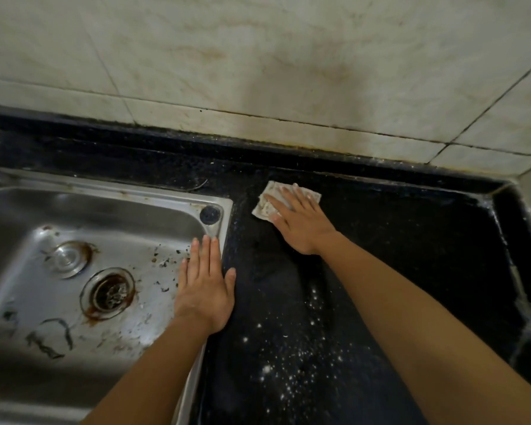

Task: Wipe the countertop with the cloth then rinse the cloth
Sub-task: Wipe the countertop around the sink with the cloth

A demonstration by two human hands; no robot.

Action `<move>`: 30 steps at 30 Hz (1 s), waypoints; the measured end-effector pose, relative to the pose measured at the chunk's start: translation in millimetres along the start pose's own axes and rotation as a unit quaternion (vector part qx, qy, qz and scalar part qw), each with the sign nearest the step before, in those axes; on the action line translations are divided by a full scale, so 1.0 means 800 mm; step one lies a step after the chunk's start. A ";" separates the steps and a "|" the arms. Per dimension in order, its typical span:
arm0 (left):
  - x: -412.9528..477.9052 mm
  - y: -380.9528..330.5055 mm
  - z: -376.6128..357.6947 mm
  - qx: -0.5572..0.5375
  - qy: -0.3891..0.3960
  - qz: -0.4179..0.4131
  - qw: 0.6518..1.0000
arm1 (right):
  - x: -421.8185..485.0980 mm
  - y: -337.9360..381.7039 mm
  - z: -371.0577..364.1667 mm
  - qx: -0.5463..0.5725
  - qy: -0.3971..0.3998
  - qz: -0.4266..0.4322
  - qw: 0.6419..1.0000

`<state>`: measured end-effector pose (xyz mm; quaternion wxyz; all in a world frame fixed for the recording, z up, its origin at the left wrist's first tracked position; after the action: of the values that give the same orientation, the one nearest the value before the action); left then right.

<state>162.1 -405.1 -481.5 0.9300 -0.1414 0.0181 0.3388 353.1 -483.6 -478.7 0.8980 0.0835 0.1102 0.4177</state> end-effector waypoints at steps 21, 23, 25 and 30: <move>0.004 0.003 -0.012 -0.040 0.032 0.026 0.998 | -0.163 -0.120 -0.001 0.060 -0.057 -0.335 0.939; 0.004 0.002 -0.011 -0.039 0.027 0.023 0.999 | -0.134 -0.080 -0.010 0.067 -0.040 -0.283 0.956; 0.004 0.002 -0.011 -0.038 0.025 0.021 0.999 | -0.105 -0.043 -0.015 0.070 -0.033 -0.236 0.969; 0.005 0.001 -0.011 -0.020 0.012 0.018 1.000 | -0.057 0.055 -0.029 0.062 -0.021 -0.116 0.991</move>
<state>164.8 -404.5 -490.8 0.9205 -0.1634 0.0254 0.3539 286.6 -489.2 -484.5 0.9354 0.1347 0.1264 0.3016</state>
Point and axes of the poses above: each hand's wrist, its own x-axis towards the middle knuckle, its own z-axis out of the back of the hand, y = z × x, the point moved 10 cm from there along x, towards the middle knuckle, and after that the axes turned 14 degrees about -y, right-handed, at the moved point
